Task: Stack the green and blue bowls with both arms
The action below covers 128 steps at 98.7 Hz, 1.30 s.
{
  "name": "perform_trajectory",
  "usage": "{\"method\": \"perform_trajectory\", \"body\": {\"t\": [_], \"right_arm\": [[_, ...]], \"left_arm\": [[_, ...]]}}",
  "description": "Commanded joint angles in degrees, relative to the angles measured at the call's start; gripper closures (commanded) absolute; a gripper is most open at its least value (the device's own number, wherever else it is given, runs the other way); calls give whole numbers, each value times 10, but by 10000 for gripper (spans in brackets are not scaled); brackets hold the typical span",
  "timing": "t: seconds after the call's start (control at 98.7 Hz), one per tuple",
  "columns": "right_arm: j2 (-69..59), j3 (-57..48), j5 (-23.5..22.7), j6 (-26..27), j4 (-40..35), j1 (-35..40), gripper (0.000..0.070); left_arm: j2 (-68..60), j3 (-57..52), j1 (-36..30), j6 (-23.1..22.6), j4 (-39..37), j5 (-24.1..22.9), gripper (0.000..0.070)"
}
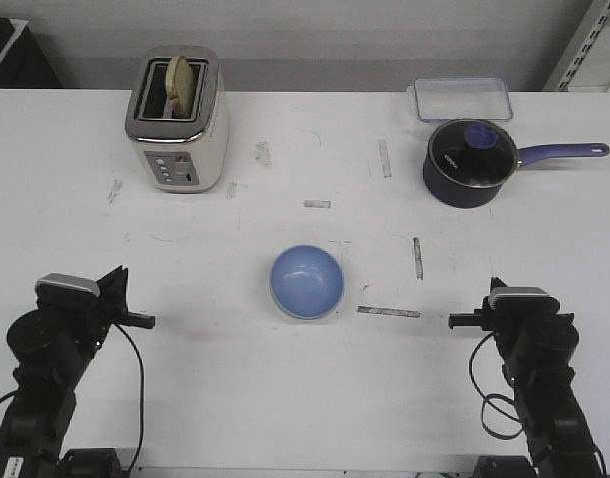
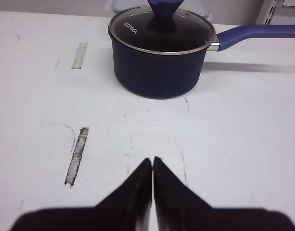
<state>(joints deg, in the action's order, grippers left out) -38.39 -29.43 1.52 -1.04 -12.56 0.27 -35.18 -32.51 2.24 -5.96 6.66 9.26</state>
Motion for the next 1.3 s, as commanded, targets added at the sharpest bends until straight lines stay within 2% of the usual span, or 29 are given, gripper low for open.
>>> {"method": "perform_trajectory", "body": {"t": [0.0, 0.841, 1.034, 1.155, 1.287], "right_arm": [[-2, -7, -1, 9, 6, 0, 700], [-2, -7, 0, 8, 10, 0, 700], [-2, -7, 0, 8, 10, 0, 700], [-2, -7, 0, 8, 10, 0, 700], [-2, -7, 0, 8, 10, 0, 700]], "left_arm": [[13, 13, 4, -12, -27, 3, 699], [106, 25, -5, -9, -20, 0, 698], [170, 40, -8, -1, -13, -58, 698], [228, 97, -22, 39, -36, -125, 698], [301, 178, -30, 72, -41, -128, 698]]}}
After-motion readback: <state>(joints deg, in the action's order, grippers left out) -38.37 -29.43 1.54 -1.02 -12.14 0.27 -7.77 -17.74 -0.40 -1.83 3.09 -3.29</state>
